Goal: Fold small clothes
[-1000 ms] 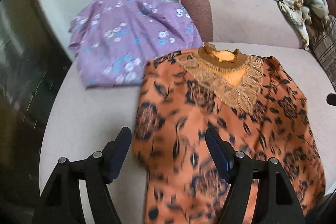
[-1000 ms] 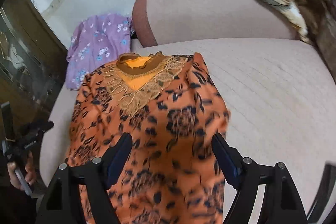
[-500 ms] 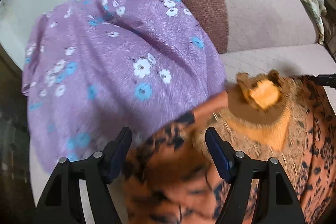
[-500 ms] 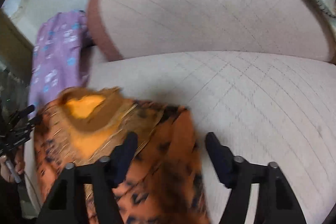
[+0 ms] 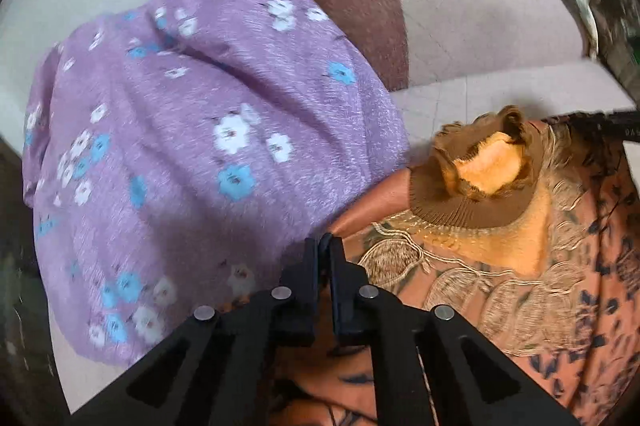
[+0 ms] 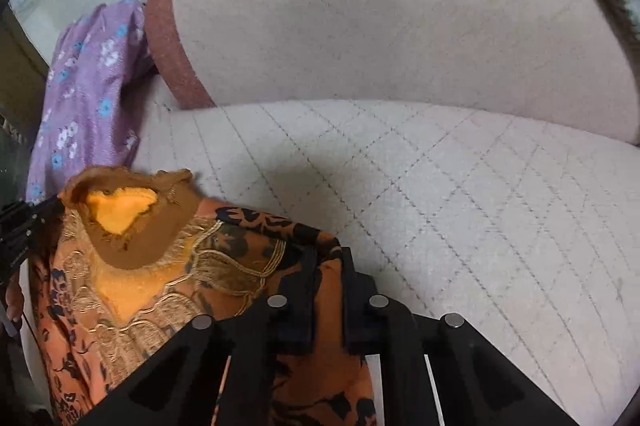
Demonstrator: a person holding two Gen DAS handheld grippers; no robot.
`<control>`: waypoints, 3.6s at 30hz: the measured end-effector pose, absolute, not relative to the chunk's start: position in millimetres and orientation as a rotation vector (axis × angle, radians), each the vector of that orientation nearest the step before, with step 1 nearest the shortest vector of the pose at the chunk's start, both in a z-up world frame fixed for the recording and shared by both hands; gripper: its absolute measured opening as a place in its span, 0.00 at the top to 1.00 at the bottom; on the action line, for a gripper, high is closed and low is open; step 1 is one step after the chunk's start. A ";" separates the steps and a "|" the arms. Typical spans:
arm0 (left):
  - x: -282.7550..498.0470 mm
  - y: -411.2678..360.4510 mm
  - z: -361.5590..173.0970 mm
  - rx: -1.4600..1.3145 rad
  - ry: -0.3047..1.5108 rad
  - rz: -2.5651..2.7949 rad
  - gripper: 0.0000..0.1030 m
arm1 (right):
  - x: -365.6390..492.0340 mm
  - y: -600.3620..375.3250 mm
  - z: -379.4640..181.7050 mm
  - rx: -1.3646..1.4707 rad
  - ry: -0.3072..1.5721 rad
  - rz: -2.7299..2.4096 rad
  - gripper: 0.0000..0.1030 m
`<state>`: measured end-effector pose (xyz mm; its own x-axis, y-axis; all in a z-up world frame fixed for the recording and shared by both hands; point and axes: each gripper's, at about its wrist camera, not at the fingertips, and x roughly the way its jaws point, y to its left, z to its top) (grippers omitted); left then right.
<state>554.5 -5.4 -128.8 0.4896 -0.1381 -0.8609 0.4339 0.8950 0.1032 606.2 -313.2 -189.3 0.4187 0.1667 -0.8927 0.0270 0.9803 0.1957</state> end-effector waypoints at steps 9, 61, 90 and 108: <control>473.9 39.9 -47.5 0.177 0.951 -0.362 0.98 | 537.0 -324.6 -93.2 0.242 1.011 0.139 0.91; 229.4 133.2 -128.3 -0.567 1.146 -0.235 0.96 | 244.6 -300.4 -199.5 0.866 1.047 0.052 0.86; 145.6 129.2 -136.4 -0.314 1.231 -0.117 0.97 | 194.8 -276.9 -171.0 0.487 1.144 -0.127 0.92; 201.7 166.8 -113.3 -0.315 1.132 0.007 0.39 | 179.6 -203.3 -84.0 0.447 1.014 0.269 0.25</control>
<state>201.7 166.8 -113.3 0.4299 -0.1533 -0.8897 -0.1638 0.9559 -0.2438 179.6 -203.3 -84.0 0.5071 0.4176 -0.7540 -0.0112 0.8779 0.4787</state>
